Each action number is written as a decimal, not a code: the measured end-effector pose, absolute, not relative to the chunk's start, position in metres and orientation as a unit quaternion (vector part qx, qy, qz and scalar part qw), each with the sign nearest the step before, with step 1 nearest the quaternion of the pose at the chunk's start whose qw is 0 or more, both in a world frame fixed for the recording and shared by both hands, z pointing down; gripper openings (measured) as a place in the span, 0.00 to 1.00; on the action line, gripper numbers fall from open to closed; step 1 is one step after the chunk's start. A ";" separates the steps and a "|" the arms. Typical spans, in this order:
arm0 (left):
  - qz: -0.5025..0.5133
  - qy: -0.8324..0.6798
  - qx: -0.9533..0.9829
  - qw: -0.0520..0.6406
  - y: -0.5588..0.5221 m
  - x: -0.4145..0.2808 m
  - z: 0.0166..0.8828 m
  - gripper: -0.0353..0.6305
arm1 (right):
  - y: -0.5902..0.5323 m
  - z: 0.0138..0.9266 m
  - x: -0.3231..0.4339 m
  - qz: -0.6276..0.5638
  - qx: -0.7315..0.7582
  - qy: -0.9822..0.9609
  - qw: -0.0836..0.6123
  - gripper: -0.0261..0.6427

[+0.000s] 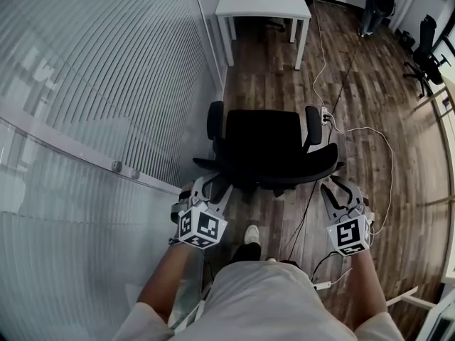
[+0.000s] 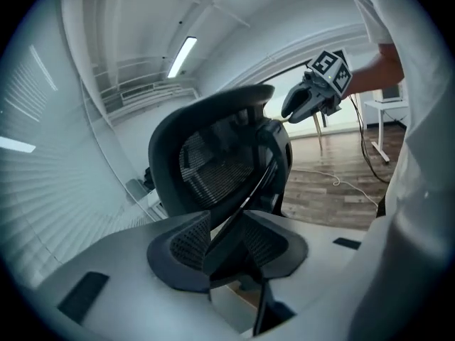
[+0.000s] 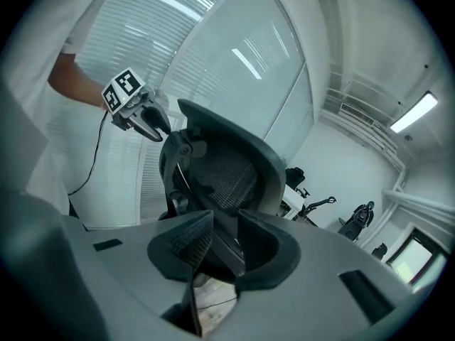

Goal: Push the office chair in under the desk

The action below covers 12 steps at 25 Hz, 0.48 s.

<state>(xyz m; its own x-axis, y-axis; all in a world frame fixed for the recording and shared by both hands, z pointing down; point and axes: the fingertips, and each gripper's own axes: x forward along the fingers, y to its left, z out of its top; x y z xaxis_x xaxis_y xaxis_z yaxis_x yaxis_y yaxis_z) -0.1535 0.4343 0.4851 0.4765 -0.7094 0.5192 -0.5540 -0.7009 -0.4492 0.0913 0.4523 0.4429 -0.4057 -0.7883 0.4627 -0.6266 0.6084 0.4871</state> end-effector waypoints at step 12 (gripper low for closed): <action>-0.495 0.300 -0.803 0.138 0.397 -0.183 0.544 0.35 | 0.412 0.523 0.124 -0.101 0.373 -0.800 0.460 0.34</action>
<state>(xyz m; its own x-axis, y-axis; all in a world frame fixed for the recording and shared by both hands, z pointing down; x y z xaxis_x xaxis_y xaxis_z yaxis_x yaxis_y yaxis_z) -0.1832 0.3974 0.5435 0.3293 -0.6194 0.7127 -0.3457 -0.7815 -0.5194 0.1240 0.4122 0.5235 -0.2993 -0.6883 0.6607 -0.5034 0.7022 0.5035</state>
